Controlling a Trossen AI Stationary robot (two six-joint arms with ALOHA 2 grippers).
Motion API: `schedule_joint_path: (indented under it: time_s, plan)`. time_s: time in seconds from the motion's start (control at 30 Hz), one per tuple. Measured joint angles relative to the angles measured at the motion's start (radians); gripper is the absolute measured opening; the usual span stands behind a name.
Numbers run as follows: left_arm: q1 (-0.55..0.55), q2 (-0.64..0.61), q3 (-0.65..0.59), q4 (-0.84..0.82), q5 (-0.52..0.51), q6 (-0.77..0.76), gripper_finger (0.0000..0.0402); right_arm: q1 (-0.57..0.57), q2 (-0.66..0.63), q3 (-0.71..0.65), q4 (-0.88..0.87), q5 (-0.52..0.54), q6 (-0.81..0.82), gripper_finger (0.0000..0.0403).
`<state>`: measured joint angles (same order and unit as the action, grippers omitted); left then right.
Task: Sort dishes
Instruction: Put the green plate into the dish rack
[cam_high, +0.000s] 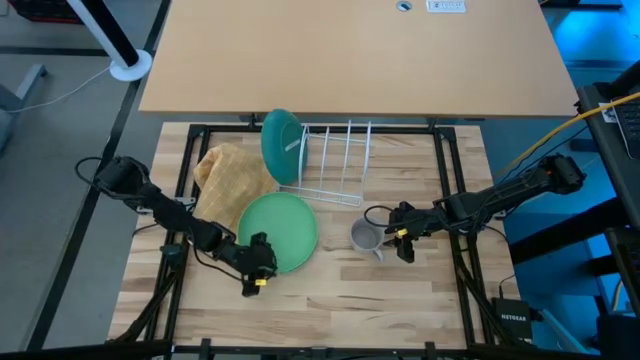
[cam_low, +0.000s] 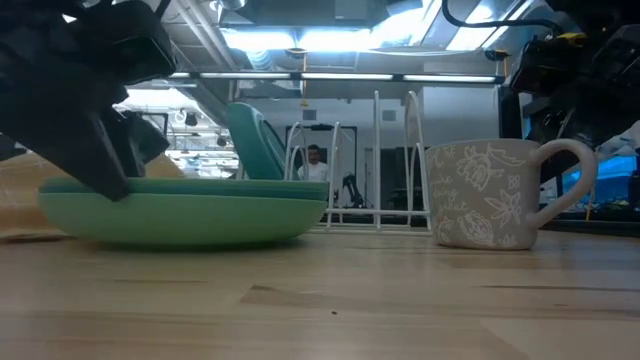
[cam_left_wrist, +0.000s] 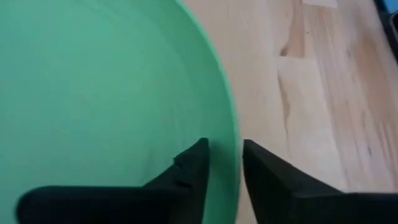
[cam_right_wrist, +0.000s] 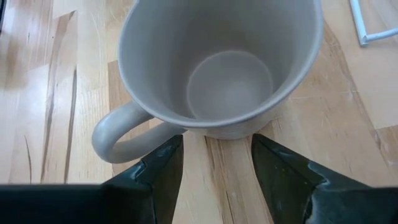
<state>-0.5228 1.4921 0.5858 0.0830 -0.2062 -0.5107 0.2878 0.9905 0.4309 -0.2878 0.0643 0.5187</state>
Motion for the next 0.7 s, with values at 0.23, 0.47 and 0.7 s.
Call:
schedule_joint_path:
  time_s: [0.23,0.47,0.7]
  plan:
    - [0.000,-0.002,0.000,0.017,0.001,-0.065,0.0012,0.000,0.000,0.000,0.000,0.000,0.000,0.0195]
    - [0.000,-0.002,-0.001,0.079,0.014,-0.109,0.0014,0.000,0.000,0.000,0.000,0.000,0.000,0.0195]
    - [0.000,-0.004,-0.001,0.157,0.016,-0.146,0.0007,0.000,0.000,0.000,0.000,0.000,0.000,0.0195]
